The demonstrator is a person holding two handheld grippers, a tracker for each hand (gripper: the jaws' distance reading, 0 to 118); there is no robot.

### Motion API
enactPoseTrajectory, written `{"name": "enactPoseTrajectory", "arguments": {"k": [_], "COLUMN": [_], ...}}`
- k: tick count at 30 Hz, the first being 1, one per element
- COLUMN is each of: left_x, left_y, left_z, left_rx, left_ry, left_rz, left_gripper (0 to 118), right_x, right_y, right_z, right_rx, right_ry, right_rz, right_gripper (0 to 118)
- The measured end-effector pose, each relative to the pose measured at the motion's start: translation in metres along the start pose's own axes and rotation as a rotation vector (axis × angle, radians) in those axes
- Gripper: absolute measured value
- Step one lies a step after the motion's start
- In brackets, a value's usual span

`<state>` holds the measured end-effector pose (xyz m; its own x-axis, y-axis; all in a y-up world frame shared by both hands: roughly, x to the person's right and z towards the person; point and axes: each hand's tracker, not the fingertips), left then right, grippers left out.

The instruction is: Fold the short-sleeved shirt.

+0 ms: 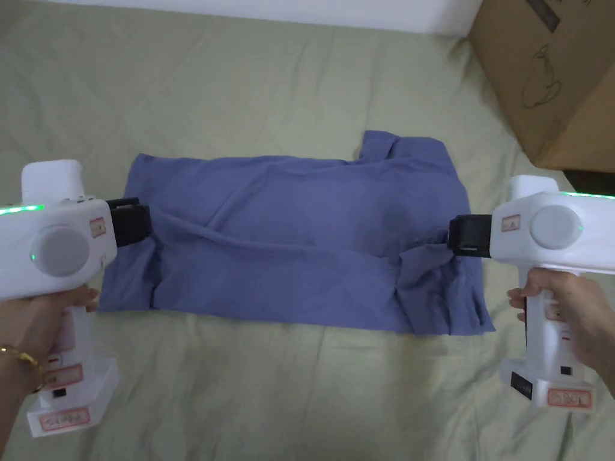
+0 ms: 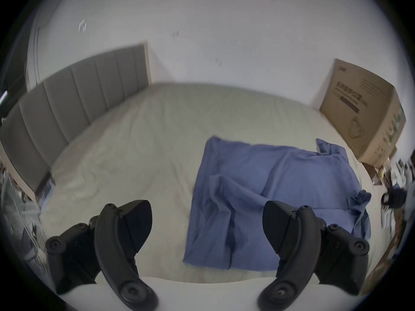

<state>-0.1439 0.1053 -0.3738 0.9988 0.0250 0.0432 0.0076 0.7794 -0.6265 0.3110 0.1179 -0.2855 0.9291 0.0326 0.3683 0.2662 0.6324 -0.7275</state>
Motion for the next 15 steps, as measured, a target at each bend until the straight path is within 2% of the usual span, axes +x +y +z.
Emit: {"name": "enactPoseTrajectory", "arguments": {"k": [3,5,10,12,13,14,15], "left_x": [0.002,0.0,-0.001,0.0,0.001,0.001,0.002], "left_y": [-0.01,-0.019,-0.047,-0.054,-0.058,-0.062,-0.067], "left_z": [0.04,0.068,0.125,0.142,0.15,0.157,0.164], "left_rx": [0.073,0.122,0.216,0.245,0.251,0.254,0.264], "left_ry": [0.0,0.008,0.019,0.028,0.031,0.031,0.028], "left_rz": [-0.061,-0.066,-0.088,-0.093,-0.096,-0.099,-0.101], "left_gripper": [102,102,99,84,74,53,34], "right_x": [0.003,0.004,0.003,0.001,0.001,0.002,0.004], "right_y": [-0.019,-0.035,-0.081,-0.1,-0.108,-0.115,-0.123], "right_z": [0.049,0.084,0.15,0.168,0.174,0.179,0.183], "right_rx": [0.16,0.266,0.457,0.536,0.537,0.537,0.544], "right_ry": [0.082,0.096,0.105,0.09,0.096,0.099,0.096], "right_rz": [-0.047,-0.074,-0.055,-0.056,-0.053,-0.051,-0.055], "right_gripper": [110,111,106,84,65,39,20]}}
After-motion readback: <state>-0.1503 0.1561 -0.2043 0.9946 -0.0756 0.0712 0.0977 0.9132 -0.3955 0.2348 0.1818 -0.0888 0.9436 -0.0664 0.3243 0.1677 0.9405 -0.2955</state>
